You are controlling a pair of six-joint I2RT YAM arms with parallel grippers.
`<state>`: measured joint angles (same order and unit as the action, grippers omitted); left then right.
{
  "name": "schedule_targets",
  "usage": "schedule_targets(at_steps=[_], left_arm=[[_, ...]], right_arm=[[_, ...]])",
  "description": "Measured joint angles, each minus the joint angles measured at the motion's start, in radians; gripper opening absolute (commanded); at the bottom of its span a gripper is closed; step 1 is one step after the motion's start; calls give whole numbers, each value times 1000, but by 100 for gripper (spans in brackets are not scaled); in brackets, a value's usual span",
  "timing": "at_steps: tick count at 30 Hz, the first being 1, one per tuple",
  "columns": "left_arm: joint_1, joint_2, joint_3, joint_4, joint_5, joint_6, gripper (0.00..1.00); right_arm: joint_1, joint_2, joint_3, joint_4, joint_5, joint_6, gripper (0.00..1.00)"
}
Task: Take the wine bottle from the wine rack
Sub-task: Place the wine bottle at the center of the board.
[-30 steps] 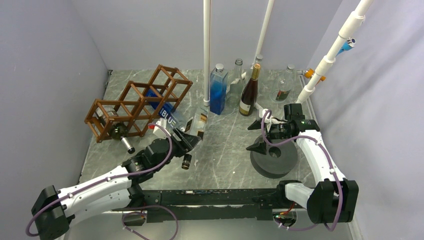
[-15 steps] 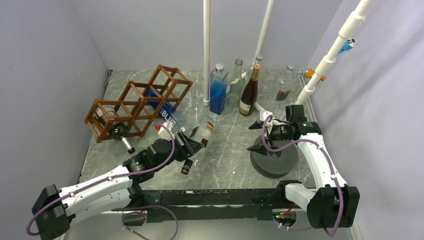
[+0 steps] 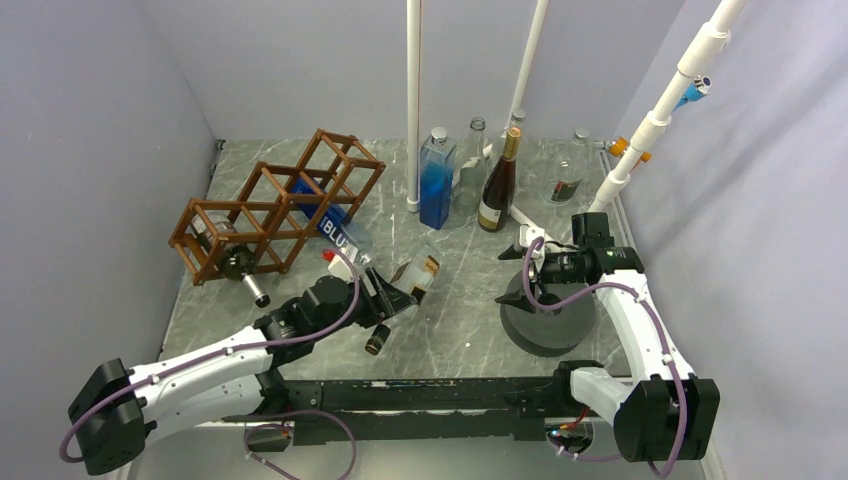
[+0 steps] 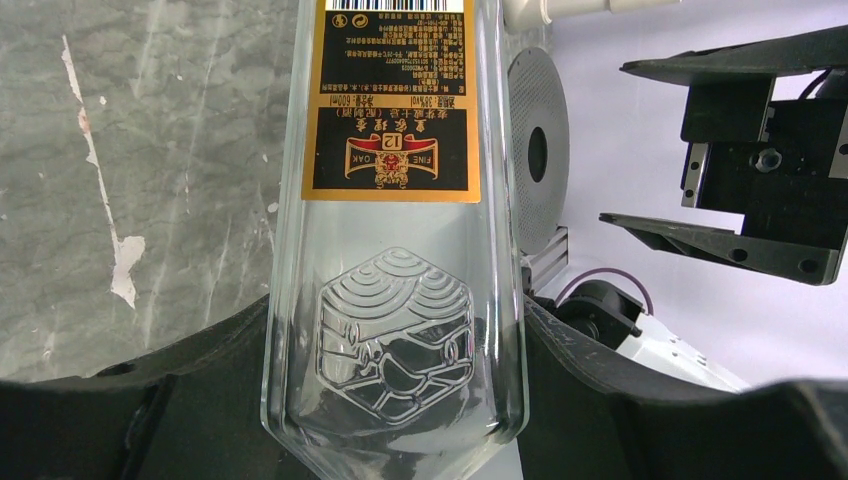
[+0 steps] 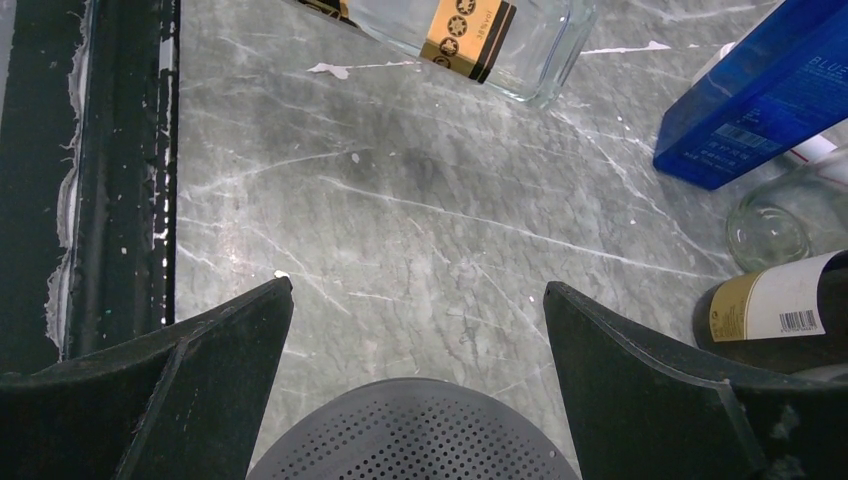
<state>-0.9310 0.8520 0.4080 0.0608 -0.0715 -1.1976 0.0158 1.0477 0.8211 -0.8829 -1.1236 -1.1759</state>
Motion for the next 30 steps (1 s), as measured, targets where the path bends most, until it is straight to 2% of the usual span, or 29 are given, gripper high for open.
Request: schedule_targets(at_steps=[30], left_arm=[[0,155,2,114,172,0,0]], right_arm=[[1,32,40,-143,52,-187,100]])
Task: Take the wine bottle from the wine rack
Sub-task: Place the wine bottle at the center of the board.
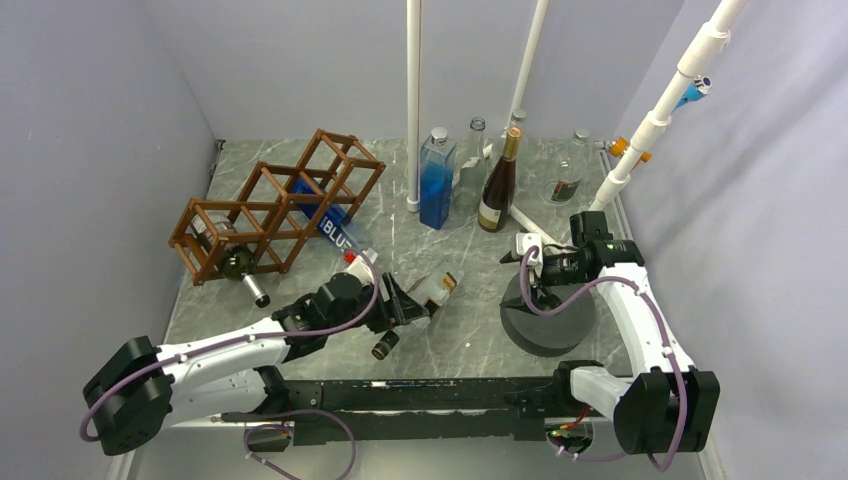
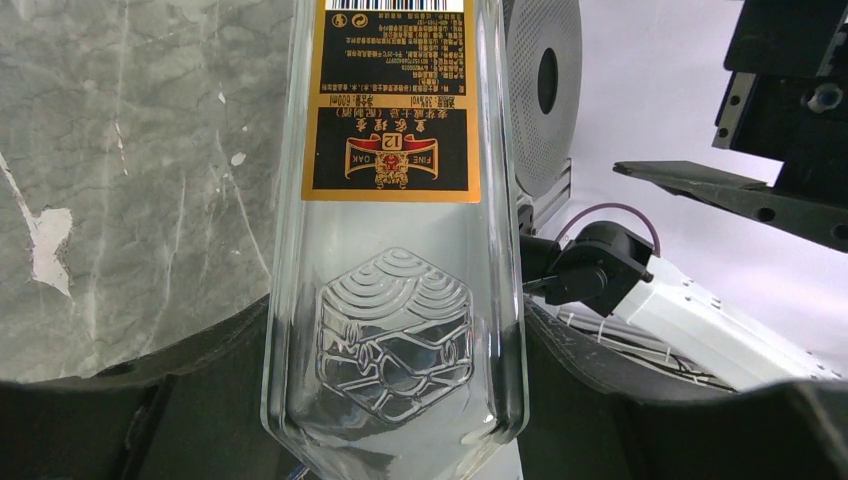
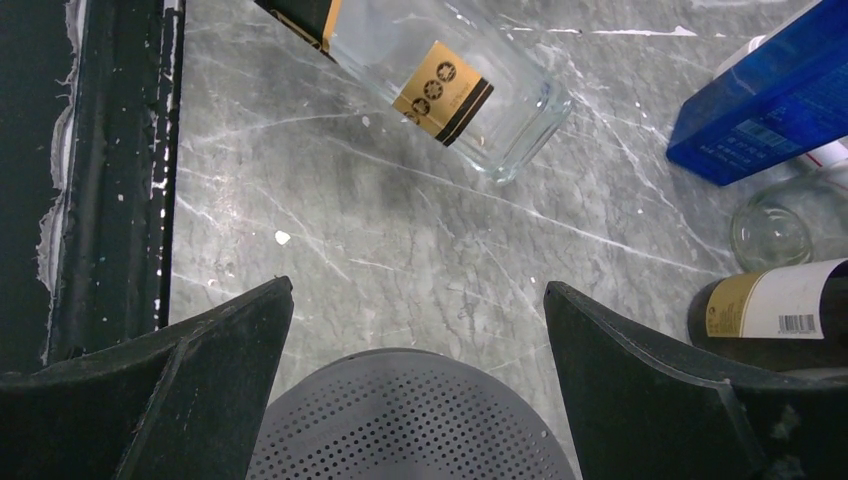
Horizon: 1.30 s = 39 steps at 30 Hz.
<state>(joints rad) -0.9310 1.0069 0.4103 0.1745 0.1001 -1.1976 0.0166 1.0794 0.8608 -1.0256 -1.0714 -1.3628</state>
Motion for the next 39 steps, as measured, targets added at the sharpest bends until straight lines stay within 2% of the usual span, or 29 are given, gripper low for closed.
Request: schedule_targets(at_steps=[14,39], left_arm=[[26,53,15,36,87,-4,0],[91,165,54,108,248,-60,0]], right_arm=[[25,80,71,-114,-3,-134,100],[263,108,145,-3,147,-132,100]])
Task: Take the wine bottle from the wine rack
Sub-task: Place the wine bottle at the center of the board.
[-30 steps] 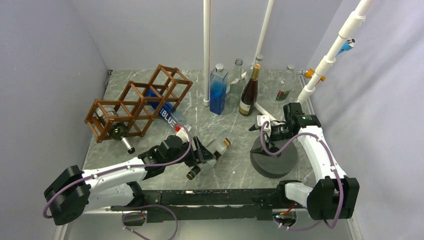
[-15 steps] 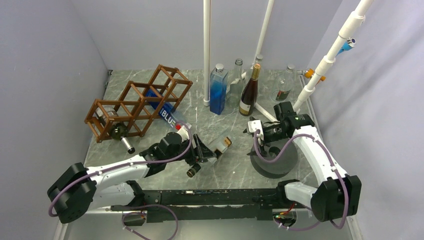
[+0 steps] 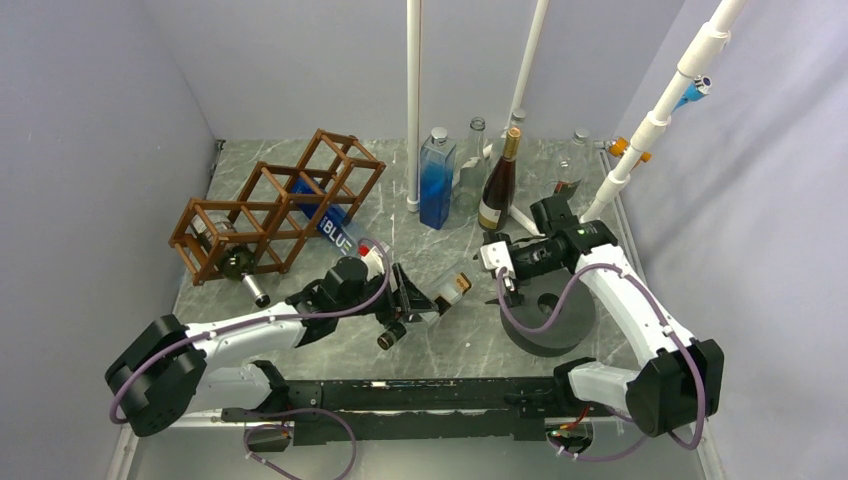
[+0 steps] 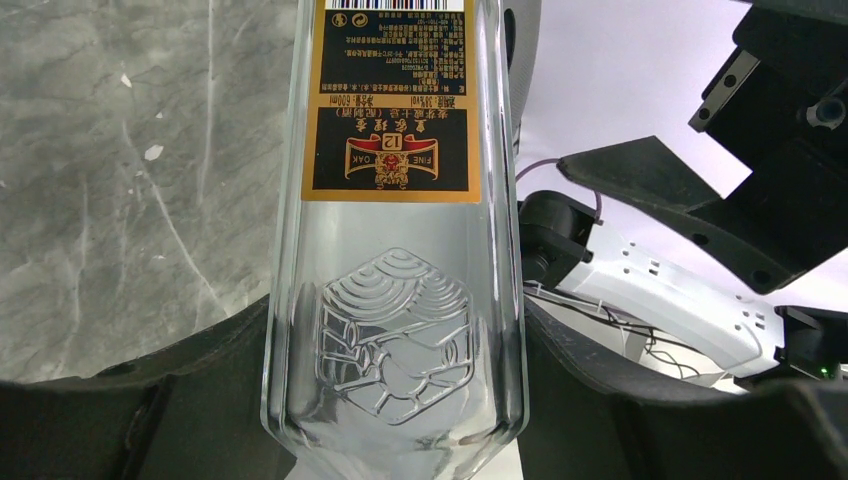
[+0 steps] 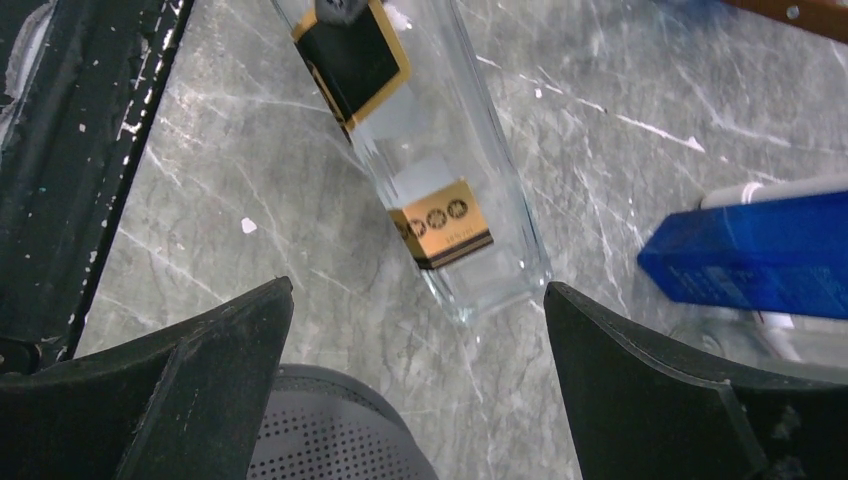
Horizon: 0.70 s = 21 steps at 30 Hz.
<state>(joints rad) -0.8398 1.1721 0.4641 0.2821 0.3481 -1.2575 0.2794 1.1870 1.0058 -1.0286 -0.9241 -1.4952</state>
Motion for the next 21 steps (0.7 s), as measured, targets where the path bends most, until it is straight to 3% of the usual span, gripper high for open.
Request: schedule_targets(at_steps=[21], left_arm=[[13,151,142,5,178,-10,0]], right_arm=[[204,63,3,119,91,94,100]])
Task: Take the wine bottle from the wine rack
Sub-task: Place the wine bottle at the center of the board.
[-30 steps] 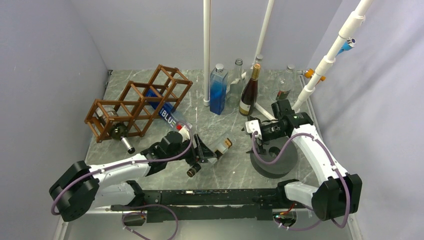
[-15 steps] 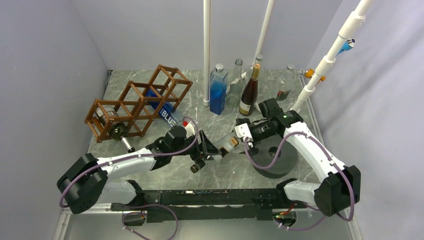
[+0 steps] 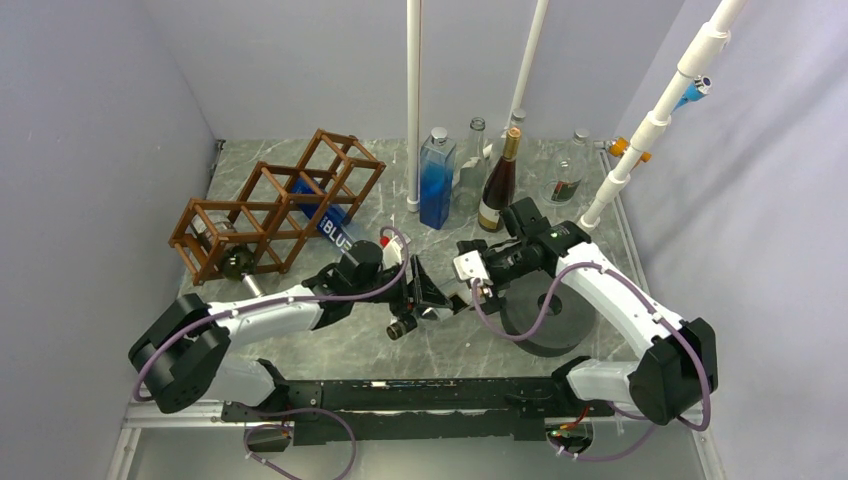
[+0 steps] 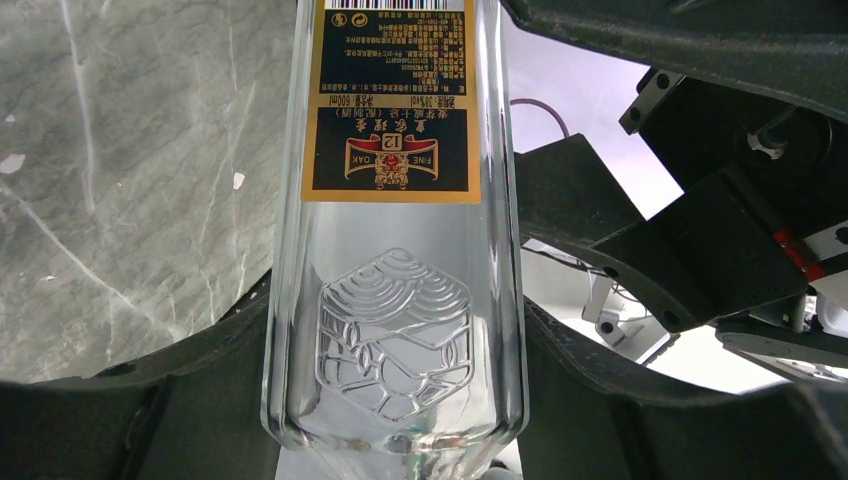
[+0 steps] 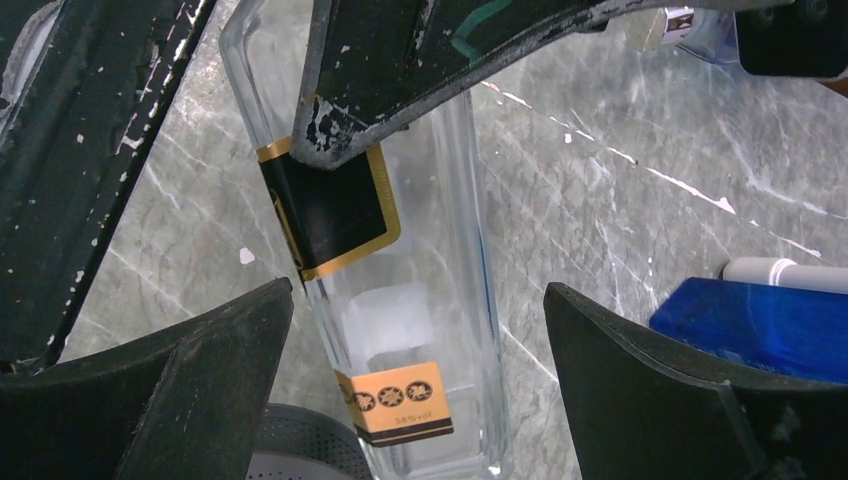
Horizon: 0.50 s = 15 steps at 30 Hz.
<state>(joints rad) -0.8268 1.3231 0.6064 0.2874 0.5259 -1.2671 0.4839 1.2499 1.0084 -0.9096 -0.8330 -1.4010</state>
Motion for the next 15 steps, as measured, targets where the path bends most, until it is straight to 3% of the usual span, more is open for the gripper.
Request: schedule_targets(at_steps=[15], left_arm=[[16,49,67,-41,66,49,0]], right_arm=[[127,69,-6,23,90,37,97]])
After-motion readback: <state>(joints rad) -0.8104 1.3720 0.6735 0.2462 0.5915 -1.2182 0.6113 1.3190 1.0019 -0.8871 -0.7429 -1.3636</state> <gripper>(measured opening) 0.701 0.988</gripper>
